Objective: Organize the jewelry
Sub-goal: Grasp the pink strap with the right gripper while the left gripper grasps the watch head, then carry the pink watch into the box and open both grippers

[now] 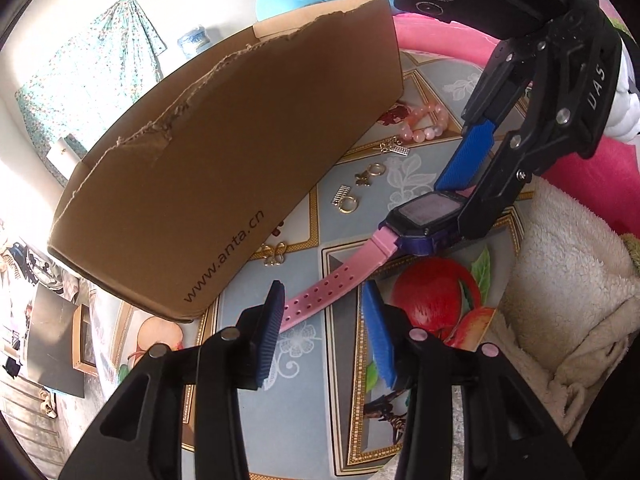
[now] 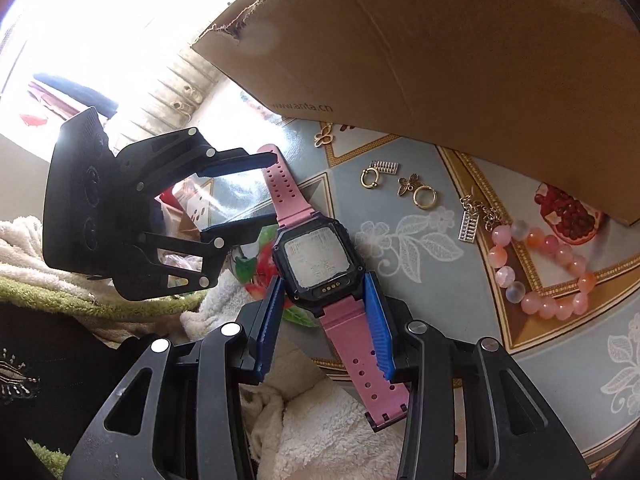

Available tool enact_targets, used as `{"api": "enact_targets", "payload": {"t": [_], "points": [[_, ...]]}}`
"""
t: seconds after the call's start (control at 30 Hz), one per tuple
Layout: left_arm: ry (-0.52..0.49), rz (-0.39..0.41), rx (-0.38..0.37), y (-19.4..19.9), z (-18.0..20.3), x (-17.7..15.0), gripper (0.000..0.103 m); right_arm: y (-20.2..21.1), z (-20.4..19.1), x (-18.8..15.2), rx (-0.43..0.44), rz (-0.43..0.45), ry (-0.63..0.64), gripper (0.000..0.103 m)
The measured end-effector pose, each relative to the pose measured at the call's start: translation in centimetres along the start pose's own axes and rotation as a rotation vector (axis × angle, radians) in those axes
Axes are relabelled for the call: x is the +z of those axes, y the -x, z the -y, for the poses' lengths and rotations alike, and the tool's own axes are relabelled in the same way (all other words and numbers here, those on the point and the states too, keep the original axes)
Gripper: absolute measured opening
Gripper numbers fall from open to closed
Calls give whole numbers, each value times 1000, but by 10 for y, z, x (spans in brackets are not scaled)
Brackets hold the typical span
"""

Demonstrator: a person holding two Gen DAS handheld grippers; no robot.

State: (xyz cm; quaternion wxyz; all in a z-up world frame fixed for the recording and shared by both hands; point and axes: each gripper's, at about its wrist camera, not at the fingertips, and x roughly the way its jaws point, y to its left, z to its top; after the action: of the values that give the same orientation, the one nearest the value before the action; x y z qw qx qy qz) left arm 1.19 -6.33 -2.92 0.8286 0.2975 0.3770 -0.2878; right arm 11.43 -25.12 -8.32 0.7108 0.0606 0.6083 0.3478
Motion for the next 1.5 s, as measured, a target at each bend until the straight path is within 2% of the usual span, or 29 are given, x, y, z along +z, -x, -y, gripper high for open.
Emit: {"api": "enact_targets", "payload": {"t": [0.27,0.43,0.73,0.97,1.27,1.3,1.33,1.4,1.5], "points": [[32,0,-35,-8,-4,10,38,2,2,4,49,-34,-22,38],[52,1,-92,-12,-5,13,22,13,10,4,66,-38,-28,38],[150,-44,-169,-19,-22,18,15,22,22,-9,44,15,-52,39],[210,-78,-212,-29,-39,26,12,39,11,-35,-118,88,-41,41],[242,-98,-227,-32,-40,25,12,37,-34,-66,-474,172,103,40],[242,-99,-225,-32,-40,26,12,35,-37,-68,-519,180,114,36],[241,-100,-223,-34,-39,27,12,32,-41,-71,-567,182,123,27],[241,-101,-217,-30,-40,25,12,29,-43,-75,-644,185,134,15],[252,-86,-200,-26,-40,27,12,34,-47,-76,-661,233,108,4]]}}
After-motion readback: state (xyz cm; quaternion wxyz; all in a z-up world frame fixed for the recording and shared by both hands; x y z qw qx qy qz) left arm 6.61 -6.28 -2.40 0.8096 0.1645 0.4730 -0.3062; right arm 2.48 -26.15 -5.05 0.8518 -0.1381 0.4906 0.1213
